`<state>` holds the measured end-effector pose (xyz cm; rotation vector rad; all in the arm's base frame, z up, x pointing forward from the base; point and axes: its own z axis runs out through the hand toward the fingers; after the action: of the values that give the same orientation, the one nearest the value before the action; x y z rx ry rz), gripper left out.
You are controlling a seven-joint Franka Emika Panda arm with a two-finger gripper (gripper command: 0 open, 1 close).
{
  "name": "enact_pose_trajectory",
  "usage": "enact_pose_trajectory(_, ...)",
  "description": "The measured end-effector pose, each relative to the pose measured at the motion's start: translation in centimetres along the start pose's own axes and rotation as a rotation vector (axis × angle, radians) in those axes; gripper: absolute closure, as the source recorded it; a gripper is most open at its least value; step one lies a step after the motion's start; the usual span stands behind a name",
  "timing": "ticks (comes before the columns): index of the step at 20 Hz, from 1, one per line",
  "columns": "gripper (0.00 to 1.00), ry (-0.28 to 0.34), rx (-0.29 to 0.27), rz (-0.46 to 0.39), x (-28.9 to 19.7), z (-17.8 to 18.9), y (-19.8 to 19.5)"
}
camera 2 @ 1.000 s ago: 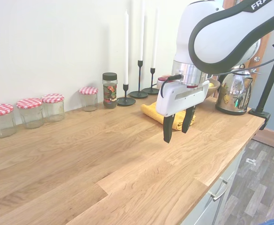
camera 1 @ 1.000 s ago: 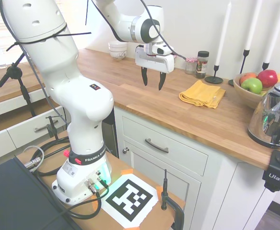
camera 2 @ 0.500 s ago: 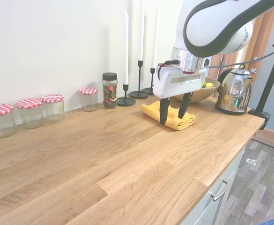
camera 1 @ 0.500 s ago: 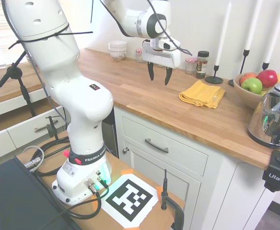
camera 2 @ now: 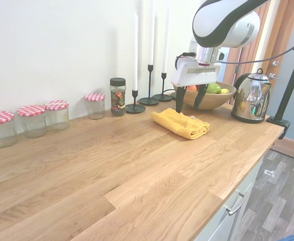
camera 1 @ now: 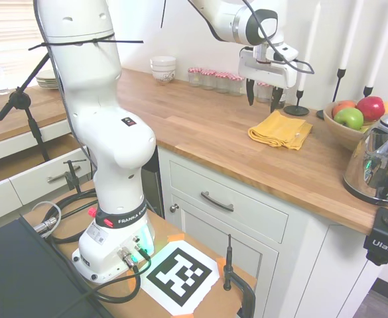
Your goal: Wipe the counter
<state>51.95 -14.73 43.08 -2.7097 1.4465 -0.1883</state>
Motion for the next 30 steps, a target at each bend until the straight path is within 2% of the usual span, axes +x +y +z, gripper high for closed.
enact_pose_trajectory(9,0.00,-0.011,-0.021,0.037,6.3,2.5,1.0)
enact_pose_trajectory(15,0.00,-0.033,-0.050,0.043,6.8,5.5,1.2)
enact_pose_trajectory(28,0.00,-0.088,-0.068,0.089,7.7,9.8,2.3)
enact_pose_trajectory(29,1.00,-0.091,-0.070,0.089,7.8,10.2,2.3)
enact_pose_trajectory(30,1.00,-0.090,-0.069,0.089,7.9,10.2,2.3)
